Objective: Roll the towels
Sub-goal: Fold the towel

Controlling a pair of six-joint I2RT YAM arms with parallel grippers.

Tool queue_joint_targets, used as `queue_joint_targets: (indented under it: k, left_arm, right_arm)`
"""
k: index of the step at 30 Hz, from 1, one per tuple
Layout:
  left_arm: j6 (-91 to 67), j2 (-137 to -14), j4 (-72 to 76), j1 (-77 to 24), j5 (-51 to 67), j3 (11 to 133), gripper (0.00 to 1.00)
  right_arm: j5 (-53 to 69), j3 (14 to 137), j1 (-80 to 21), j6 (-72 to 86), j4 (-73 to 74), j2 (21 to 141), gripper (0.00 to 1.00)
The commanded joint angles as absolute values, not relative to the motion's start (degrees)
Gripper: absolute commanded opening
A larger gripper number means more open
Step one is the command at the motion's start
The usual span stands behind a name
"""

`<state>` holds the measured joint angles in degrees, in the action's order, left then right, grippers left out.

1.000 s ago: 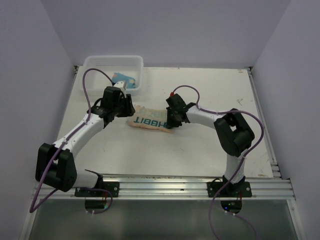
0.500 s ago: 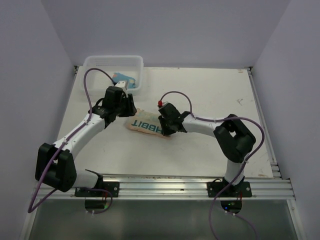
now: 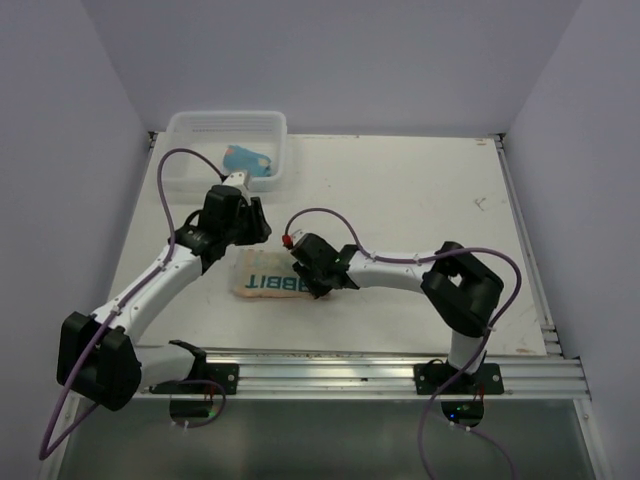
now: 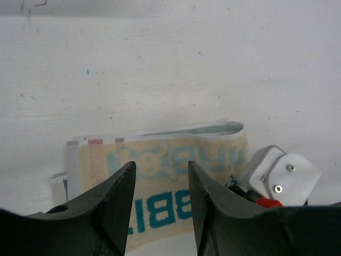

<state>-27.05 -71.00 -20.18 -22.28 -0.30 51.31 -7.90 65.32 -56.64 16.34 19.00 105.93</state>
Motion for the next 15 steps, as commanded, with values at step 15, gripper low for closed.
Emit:
queue_joint_targets:
  k: [15]
  left_arm:
    - [-28.7, -69.4, -24.4, -22.6, -5.4, 57.0, 0.49]
  right_arm:
    - [-11.6, 61.3, -56.3, 35.6, 22.5, 91.4, 0.49]
